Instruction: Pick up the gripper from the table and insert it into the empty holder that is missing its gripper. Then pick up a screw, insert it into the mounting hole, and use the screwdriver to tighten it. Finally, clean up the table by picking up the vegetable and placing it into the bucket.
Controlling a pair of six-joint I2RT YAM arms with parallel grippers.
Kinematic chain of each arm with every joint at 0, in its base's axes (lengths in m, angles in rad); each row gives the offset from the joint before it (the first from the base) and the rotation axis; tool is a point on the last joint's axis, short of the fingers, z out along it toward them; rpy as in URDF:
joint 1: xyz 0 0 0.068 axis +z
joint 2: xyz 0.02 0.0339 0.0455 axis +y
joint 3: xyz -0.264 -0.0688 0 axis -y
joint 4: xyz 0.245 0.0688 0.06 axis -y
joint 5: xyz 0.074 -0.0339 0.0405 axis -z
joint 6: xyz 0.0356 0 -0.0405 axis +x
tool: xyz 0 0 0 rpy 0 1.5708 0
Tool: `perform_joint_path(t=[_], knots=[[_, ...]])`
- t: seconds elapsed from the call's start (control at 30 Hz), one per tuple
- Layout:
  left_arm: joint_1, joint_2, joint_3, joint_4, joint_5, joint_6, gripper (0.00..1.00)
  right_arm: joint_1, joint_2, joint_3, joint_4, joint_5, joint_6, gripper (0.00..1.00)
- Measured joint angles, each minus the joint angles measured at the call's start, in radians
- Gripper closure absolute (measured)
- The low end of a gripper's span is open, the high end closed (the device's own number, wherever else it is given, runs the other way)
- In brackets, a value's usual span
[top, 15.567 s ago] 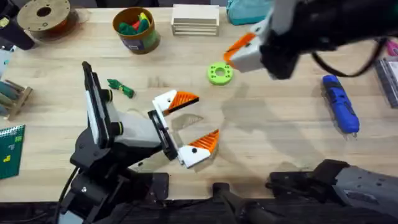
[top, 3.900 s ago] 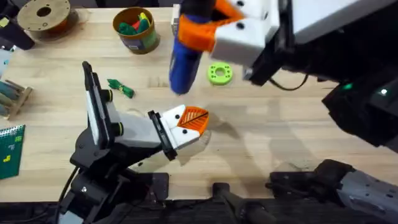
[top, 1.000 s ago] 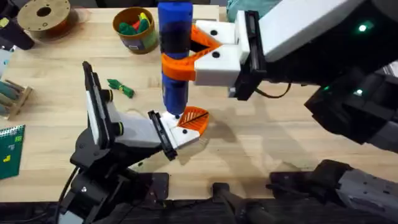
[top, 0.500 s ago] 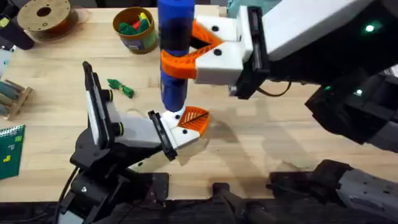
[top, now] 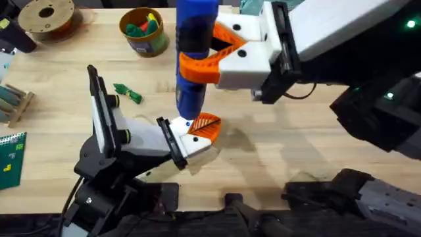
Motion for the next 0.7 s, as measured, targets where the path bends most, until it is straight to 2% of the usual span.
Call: perform_joint_path(t=[0.7], knots=[[0.0, 0.0, 0.0, 0.0, 0.0, 0.0, 0.995, 0.015, 0.014, 0.0, 0.0, -0.002, 0.004, 0.97]])
